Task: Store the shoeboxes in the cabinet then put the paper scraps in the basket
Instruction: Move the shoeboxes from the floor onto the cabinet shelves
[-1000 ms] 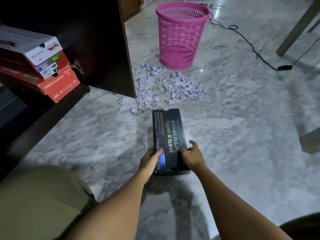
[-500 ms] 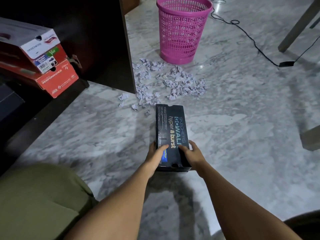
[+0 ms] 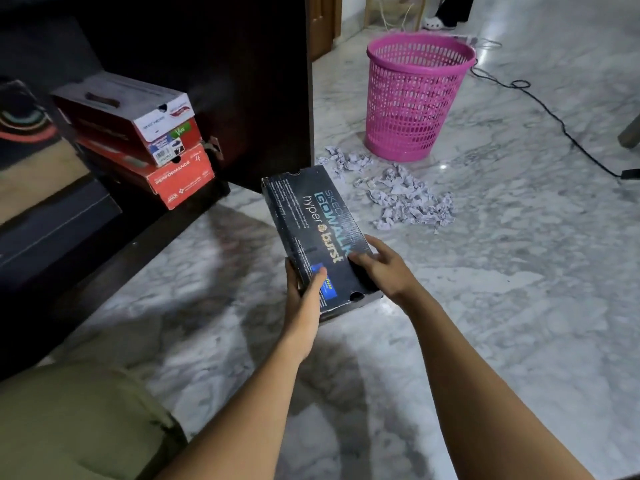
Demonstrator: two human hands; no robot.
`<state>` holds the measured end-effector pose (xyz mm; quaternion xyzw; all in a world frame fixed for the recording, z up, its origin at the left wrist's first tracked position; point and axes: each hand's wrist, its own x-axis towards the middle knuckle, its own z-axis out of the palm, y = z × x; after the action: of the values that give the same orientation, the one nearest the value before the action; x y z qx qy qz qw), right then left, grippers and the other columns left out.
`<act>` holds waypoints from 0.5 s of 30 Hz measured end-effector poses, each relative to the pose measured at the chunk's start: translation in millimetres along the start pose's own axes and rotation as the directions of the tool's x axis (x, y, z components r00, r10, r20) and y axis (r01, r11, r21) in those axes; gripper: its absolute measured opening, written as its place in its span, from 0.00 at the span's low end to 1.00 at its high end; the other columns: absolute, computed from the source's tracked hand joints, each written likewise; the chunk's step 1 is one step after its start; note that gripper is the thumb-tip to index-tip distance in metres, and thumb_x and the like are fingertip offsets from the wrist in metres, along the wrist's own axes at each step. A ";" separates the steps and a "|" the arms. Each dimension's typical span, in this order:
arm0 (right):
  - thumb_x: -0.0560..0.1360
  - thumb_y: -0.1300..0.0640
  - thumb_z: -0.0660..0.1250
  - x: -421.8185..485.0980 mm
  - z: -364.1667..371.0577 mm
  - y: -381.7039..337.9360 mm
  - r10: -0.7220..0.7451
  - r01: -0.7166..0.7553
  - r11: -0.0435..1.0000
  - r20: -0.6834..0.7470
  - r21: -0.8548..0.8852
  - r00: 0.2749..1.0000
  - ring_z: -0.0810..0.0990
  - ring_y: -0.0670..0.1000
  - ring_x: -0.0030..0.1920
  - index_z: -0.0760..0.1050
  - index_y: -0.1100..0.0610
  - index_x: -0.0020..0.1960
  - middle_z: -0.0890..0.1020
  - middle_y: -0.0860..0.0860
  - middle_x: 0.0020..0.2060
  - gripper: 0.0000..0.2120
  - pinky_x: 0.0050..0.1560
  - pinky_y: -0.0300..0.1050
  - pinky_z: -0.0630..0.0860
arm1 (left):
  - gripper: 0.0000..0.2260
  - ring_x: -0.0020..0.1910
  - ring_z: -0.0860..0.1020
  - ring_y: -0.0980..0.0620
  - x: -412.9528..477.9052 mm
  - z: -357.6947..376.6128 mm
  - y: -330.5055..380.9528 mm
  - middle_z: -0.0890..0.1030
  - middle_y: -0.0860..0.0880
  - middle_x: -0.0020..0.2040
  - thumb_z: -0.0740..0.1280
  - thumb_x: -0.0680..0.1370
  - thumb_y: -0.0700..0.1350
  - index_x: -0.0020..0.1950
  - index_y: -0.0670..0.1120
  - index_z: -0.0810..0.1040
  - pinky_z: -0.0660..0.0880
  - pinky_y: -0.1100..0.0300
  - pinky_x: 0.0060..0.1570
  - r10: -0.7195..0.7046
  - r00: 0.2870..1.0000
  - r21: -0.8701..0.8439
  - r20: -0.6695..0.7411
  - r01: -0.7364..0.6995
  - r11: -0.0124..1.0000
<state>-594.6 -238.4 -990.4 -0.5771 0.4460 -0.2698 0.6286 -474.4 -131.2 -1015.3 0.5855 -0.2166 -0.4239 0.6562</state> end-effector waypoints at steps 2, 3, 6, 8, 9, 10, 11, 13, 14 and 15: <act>0.74 0.54 0.72 5.1 9.1 -13.7 -0.051 0.050 0.999 0.040 0.006 0.998 0.85 0.54 0.51 0.78 0.47 0.62 0.84 0.56 0.54 0.17 0.52 0.52 0.82 | 0.19 0.59 0.80 0.50 3.4 -6.7 19.2 0.82 0.54 0.60 0.67 0.79 0.45 0.67 0.57 0.69 0.75 0.48 0.61 0.050 0.998 -0.023 -0.025 -0.050 0.998; 0.74 0.53 0.72 6.5 13.6 -21.5 -0.077 0.077 0.997 0.055 0.001 0.996 0.85 0.53 0.52 0.77 0.46 0.62 0.84 0.55 0.55 0.17 0.52 0.52 0.82 | 0.18 0.59 0.80 0.51 5.0 -10.4 28.3 0.82 0.54 0.60 0.67 0.79 0.45 0.68 0.57 0.70 0.76 0.48 0.60 0.070 0.997 -0.039 -0.043 -0.072 0.997; 0.76 0.55 0.71 9.5 28.1 -46.8 -0.165 0.165 0.986 0.079 0.014 0.983 0.84 0.51 0.53 0.76 0.47 0.64 0.84 0.52 0.55 0.17 0.50 0.47 0.82 | 0.19 0.57 0.81 0.51 9.5 -18.9 57.0 0.83 0.55 0.58 0.67 0.79 0.44 0.69 0.55 0.70 0.78 0.50 0.59 0.143 0.985 -0.084 -0.093 -0.150 0.985; 0.77 0.58 0.70 11.0 37.5 -67.3 -0.234 0.231 0.972 0.094 0.040 0.968 0.84 0.50 0.53 0.77 0.49 0.65 0.84 0.51 0.55 0.16 0.47 0.43 0.81 | 0.19 0.54 0.83 0.53 12.5 -20.7 79.6 0.84 0.57 0.54 0.67 0.79 0.43 0.68 0.55 0.71 0.80 0.55 0.54 0.186 0.975 -0.111 -0.124 -0.200 0.973; 0.78 0.59 0.69 11.8 41.7 -78.7 -0.270 0.266 0.963 0.092 0.052 0.959 0.84 0.49 0.54 0.77 0.50 0.65 0.84 0.50 0.55 0.16 0.48 0.42 0.81 | 0.19 0.52 0.83 0.55 14.0 -20.0 91.6 0.84 0.58 0.53 0.67 0.79 0.43 0.68 0.57 0.70 0.80 0.55 0.53 0.204 0.970 -0.120 -0.133 -0.220 0.968; 0.78 0.58 0.69 12.6 45.5 -90.3 -0.306 0.301 0.952 0.088 0.058 0.948 0.84 0.48 0.54 0.77 0.50 0.65 0.84 0.49 0.55 0.16 0.49 0.42 0.81 | 0.21 0.52 0.83 0.55 15.6 -19.2 103.7 0.84 0.59 0.52 0.67 0.79 0.43 0.69 0.59 0.69 0.80 0.55 0.52 0.217 0.966 -0.131 -0.139 -0.235 0.963; 0.78 0.57 0.69 13.6 49.1 -102.3 -0.340 0.336 0.940 0.081 0.059 0.937 0.83 0.47 0.54 0.77 0.49 0.64 0.84 0.48 0.55 0.15 0.50 0.42 0.80 | 0.23 0.52 0.83 0.55 17.8 -18.3 116.2 0.85 0.59 0.52 0.68 0.79 0.43 0.70 0.60 0.68 0.81 0.55 0.50 0.225 0.964 -0.147 -0.145 -0.246 0.958; 0.78 0.55 0.69 13.2 54.4 -129.1 -0.406 0.405 0.914 0.071 0.039 0.911 0.84 0.46 0.53 0.78 0.49 0.64 0.85 0.46 0.54 0.15 0.48 0.38 0.80 | 0.26 0.53 0.83 0.54 21.5 -15.9 142.5 0.85 0.59 0.52 0.69 0.78 0.45 0.72 0.61 0.66 0.80 0.56 0.50 0.243 0.956 -0.173 -0.163 -0.270 0.947; 0.78 0.54 0.69 13.0 55.7 -142.7 -0.446 0.445 0.895 0.064 0.024 0.893 0.84 0.45 0.52 0.78 0.49 0.64 0.85 0.46 0.53 0.15 0.47 0.36 0.79 | 0.26 0.55 0.83 0.53 22.9 -13.6 155.7 0.84 0.57 0.54 0.70 0.77 0.46 0.73 0.62 0.66 0.80 0.53 0.54 0.249 0.954 -0.187 -0.167 -0.278 0.942; 0.78 0.53 0.69 12.3 56.7 -156.7 -0.488 0.488 0.873 0.051 0.012 0.872 0.84 0.44 0.52 0.77 0.49 0.64 0.85 0.46 0.53 0.15 0.47 0.36 0.79 | 0.26 0.56 0.82 0.51 23.4 -11.6 169.3 0.84 0.56 0.56 0.70 0.77 0.46 0.72 0.62 0.67 0.79 0.50 0.57 0.258 0.951 -0.202 -0.169 -0.290 0.936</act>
<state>-512.1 -250.8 -845.7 -0.6781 0.2696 -0.4041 0.5515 -401.4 -151.0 -861.7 0.5001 -0.2005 -0.3078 0.7842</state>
